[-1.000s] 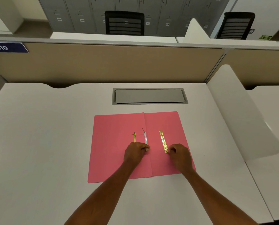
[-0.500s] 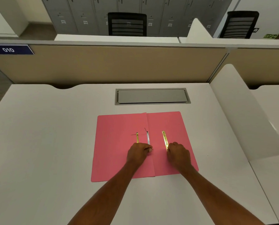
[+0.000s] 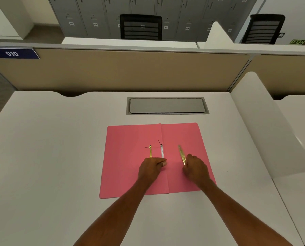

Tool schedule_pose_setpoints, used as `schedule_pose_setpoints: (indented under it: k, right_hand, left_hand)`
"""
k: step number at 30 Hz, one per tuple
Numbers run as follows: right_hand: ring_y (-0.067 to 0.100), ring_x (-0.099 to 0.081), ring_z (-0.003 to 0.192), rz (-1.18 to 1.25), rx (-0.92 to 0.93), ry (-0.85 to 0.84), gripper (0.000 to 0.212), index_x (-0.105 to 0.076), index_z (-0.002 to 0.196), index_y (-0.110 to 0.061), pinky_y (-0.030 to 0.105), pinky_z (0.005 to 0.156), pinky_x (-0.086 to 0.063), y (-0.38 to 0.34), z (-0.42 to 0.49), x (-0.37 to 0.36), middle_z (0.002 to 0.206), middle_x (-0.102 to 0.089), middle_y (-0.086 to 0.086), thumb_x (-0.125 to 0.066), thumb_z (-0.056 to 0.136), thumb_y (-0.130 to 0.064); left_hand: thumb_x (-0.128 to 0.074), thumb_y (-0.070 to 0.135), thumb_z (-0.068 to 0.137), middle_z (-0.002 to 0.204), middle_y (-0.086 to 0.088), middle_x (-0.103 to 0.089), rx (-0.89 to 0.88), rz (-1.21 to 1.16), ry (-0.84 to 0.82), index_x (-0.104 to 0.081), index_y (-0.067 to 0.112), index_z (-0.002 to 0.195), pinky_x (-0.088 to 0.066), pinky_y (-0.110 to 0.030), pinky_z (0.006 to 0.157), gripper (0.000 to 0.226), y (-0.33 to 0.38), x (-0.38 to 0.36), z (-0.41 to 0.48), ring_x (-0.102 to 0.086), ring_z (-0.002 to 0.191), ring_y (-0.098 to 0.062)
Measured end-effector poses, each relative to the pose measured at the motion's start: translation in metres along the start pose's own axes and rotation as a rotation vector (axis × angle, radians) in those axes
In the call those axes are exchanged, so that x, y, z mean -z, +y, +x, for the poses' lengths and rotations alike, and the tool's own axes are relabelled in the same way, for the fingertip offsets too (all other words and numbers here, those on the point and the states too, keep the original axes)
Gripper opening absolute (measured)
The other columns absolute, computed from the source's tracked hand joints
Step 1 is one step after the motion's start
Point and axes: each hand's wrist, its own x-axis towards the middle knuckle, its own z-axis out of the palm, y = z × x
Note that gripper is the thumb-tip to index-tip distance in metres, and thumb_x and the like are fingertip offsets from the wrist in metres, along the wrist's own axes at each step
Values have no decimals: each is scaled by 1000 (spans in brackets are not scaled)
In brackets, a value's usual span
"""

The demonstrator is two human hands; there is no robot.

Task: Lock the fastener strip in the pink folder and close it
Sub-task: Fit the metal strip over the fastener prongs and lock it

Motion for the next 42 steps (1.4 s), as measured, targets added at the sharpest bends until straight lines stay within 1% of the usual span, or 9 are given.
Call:
schedule_pose_setpoints:
  k: [5,8,10,12,17,24,33,38,42]
  right_hand:
    - [31,-71,82,371,-92,50,17,-60,111,-7,34,67,-54,2,-2,-3,96,-73,10,-65,95,-6]
    - [28,-73,73,701,-238,36,8,-74,97,-6,39,68,-63,-3,-5,-6,89,-79,15,-69,91,-6]
    - [21,-70,59,932,-329,-39,9,-79,88,-7,35,60,-65,-7,-8,-9,85,-81,21,-71,92,-6]
    - [18,-67,56,1126,-362,-129,9,-80,92,-6,32,57,-63,-11,-13,-12,85,-81,21,-72,93,-4]
    - [20,-70,68,1442,-341,-224,12,-80,106,-5,35,70,-64,-24,-21,-19,88,-80,15,-75,95,-4]
    - [24,-76,83,1495,-290,-214,21,-81,113,-8,38,83,-69,-33,-21,-22,103,-84,16,-77,93,-3]
    - [19,-77,74,1390,-273,-183,18,-83,107,-11,30,71,-69,-42,-18,-28,95,-84,13,-77,93,-1]
    - [19,-74,72,1403,-282,-165,18,-82,108,-7,28,68,-68,-45,-15,-28,96,-84,17,-77,92,1]
    - [18,-75,71,1399,-299,-153,17,-82,106,-8,27,66,-68,-45,-14,-28,94,-84,15,-78,92,0]
  left_hand:
    - [-63,39,105,132,4,-77,7,5,16,-77,25,131,-55,-27,99,33,0,-1,-1,-74,119,-19]
    - [-62,41,105,134,3,-76,15,19,33,-75,30,134,-55,-28,97,33,0,-3,-2,-74,119,-21]
    - [-62,41,105,133,3,-76,15,39,43,-73,33,135,-54,-28,93,33,0,-4,-3,-75,116,-23]
    - [-61,41,106,132,1,-77,10,47,46,-73,34,136,-55,-29,89,33,0,-5,-2,-76,112,-24]
    - [-60,38,107,128,-2,-79,5,90,52,-73,35,134,-56,-32,88,31,0,-7,-1,-76,111,-28]
    - [-56,36,109,114,-3,-83,-10,121,57,-76,38,130,-56,-31,80,30,2,-7,-1,-77,99,-30]
    - [-54,24,106,97,-6,-82,3,138,57,-82,25,111,-46,-29,69,29,0,-12,-4,-73,86,-30]
    - [-53,27,106,99,-9,-80,18,145,47,-82,25,114,-55,-36,74,29,0,-11,-3,-73,90,-33]
    - [-53,29,108,100,-6,-81,7,148,52,-81,28,117,-52,-32,73,30,0,-12,-4,-73,90,-31]
